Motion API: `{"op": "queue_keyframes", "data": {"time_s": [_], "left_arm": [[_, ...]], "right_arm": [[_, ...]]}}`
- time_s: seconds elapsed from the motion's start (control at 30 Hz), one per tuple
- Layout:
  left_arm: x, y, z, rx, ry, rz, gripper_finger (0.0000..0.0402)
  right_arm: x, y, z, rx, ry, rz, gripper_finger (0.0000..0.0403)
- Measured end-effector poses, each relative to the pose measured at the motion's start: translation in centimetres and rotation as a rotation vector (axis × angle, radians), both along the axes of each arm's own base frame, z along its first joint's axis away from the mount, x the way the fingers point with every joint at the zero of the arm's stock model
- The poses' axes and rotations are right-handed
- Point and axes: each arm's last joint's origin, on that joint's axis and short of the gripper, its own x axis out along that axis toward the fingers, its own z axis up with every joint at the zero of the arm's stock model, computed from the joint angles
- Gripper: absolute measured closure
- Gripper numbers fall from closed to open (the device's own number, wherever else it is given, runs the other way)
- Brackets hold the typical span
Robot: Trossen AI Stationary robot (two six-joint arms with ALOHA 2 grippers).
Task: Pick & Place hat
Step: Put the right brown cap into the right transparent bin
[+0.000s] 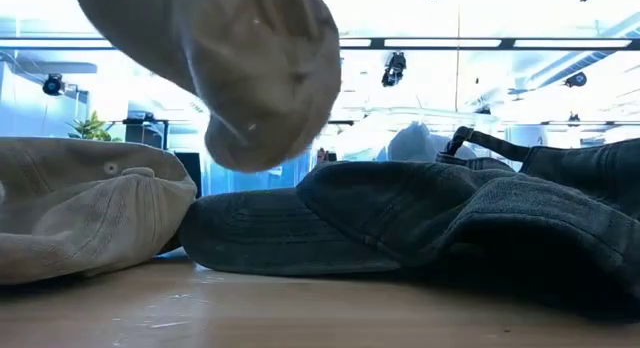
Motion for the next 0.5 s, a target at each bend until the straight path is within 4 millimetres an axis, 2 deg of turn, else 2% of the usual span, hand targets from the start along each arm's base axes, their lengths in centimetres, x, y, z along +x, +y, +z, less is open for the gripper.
{"op": "queue_keyframes", "data": {"time_s": [0.13,0.23,0.33,0.5], "left_arm": [[1.5,-0.4,0.3,0.193,0.063,-0.11,0.0395],[2.9,-0.2,0.7,0.279,0.098,-0.145,0.0387],[4.2,0.6,1.6,0.312,0.114,-0.173,0.0388],[5.4,2.3,1.5,0.32,0.179,-0.211,0.0393]], "right_arm": [[-0.1,0.0,0.7,-0.144,-0.045,0.1,0.0234],[0.6,0.2,0.4,-0.165,-0.059,0.144,0.0234],[1.3,0.5,-0.4,-0.151,-0.039,0.183,0.0234],[1.8,0.8,-0.4,-0.136,-0.028,0.249,0.0234]]}}
